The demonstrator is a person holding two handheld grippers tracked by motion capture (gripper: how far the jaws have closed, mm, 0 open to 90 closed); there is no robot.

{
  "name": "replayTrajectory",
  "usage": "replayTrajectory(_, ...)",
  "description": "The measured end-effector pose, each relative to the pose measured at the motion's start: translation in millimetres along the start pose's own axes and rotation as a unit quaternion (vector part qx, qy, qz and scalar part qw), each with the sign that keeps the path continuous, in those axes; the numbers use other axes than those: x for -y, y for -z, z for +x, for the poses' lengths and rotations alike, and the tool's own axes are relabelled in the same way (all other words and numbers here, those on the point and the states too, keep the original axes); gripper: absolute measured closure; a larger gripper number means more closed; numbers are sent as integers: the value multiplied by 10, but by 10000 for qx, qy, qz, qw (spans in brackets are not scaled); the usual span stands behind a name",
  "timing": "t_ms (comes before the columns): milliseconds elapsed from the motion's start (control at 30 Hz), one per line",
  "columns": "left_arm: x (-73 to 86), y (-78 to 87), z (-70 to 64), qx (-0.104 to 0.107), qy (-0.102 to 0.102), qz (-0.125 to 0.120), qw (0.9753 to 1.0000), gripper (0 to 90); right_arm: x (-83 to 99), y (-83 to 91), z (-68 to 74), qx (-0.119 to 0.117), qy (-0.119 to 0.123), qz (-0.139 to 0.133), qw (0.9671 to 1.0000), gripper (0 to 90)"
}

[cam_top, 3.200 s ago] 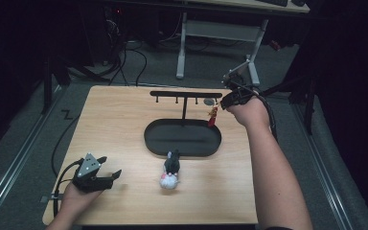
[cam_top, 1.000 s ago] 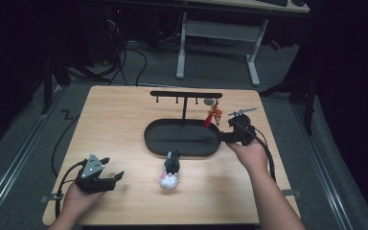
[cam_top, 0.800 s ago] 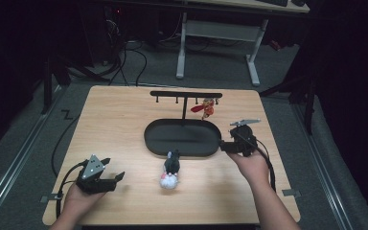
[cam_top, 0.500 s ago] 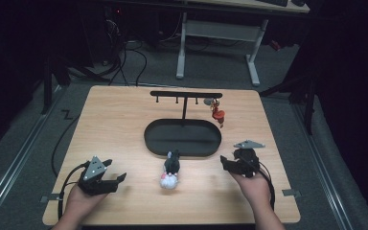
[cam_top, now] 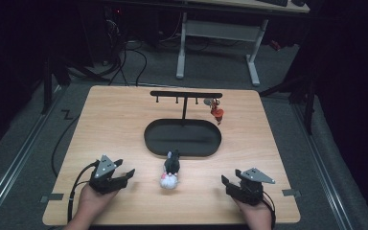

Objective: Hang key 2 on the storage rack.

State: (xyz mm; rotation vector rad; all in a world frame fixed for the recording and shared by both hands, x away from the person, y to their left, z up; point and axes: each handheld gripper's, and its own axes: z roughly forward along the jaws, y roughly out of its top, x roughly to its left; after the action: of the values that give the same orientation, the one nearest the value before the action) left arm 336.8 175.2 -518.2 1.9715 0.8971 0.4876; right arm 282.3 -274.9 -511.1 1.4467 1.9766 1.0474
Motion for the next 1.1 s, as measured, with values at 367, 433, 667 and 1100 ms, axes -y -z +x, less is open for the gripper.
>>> replayTrajectory(367, -152, -347, -312, 75, -13, 311, 9995, 686, -25, 32, 45, -69, 1, -133, 9999, 397)
replayTrajectory(433, -180, -423, -365, 87, 72, 333, 9994, 729, -33, 26, 49, -103, 15, -155, 9998, 400)
replayTrajectory(667, -259, -638, -625, 345, 33, 448, 9984, 783, 0, 25, 67, -110, 54, -59, 9999, 410)
replayTrajectory(1100, -396, -779, -1025, 851, -196, 409, 9953, 784, 10, 36, 78, -85, -16, -21, 10000, 415)
